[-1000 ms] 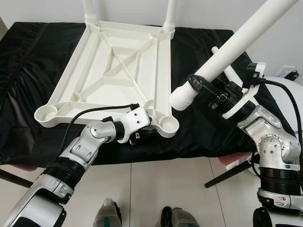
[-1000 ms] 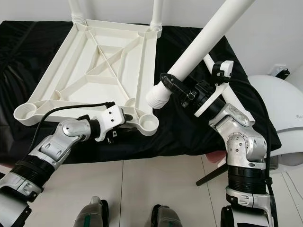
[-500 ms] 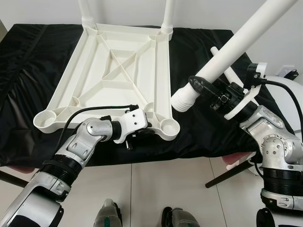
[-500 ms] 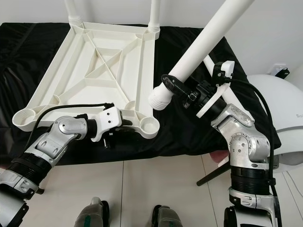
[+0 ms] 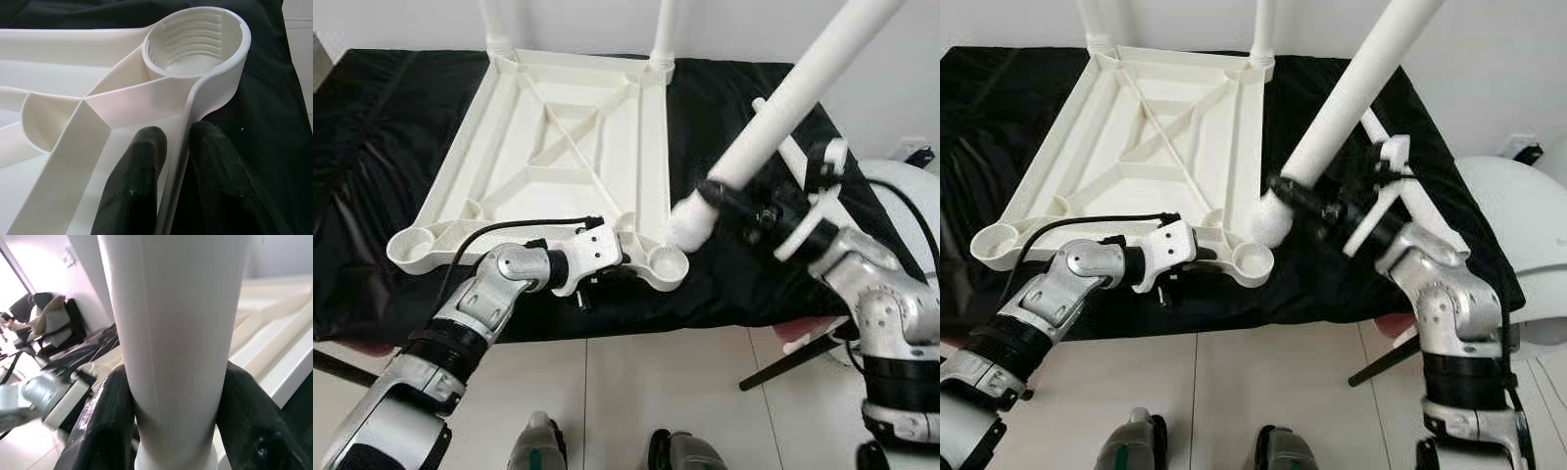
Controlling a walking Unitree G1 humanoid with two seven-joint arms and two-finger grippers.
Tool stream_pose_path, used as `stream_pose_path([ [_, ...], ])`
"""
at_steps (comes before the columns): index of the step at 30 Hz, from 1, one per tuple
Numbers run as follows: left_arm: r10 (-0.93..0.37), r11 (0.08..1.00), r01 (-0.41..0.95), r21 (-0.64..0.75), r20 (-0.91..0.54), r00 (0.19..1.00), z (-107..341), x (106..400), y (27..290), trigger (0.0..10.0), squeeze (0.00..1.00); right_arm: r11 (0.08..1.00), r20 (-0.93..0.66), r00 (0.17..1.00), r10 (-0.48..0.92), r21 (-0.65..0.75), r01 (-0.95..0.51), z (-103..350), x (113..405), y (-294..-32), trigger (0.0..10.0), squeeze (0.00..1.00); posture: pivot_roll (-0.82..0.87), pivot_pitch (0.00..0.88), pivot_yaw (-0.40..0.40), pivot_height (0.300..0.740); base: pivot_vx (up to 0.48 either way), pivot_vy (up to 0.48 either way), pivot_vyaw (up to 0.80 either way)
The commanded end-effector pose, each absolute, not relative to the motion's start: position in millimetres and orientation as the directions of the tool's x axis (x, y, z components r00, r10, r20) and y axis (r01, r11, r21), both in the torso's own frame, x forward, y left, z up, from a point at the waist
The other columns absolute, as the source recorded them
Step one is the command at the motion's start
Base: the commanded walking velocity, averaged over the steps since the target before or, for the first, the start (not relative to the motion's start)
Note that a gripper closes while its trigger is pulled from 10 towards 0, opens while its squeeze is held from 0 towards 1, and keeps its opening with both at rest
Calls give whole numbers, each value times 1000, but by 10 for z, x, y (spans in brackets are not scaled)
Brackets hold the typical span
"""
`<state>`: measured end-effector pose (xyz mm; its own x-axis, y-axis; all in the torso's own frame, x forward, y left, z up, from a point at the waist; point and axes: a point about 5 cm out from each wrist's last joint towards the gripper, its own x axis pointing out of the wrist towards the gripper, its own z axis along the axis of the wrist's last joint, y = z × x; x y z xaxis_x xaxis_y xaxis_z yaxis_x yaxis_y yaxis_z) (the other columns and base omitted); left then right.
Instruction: Building children table
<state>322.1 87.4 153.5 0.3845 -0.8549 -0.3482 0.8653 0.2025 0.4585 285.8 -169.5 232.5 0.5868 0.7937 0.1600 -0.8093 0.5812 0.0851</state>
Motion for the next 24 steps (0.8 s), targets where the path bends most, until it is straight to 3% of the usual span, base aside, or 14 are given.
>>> stream_pose_path([
  [1,-847,184,874,450,-378,373,1462,3210,859,10000,0,555,135,557,819,57,-830,2334,2799,-1667,10000,0,41,170,0,740,0,0,0],
  [24,-848,208,878,430,-368,381,1439,3222,709,10000,0,569,144,566,812,19,-822,2353,2842,-1643,10000,0,37,163,4,740,0,0,0],
])
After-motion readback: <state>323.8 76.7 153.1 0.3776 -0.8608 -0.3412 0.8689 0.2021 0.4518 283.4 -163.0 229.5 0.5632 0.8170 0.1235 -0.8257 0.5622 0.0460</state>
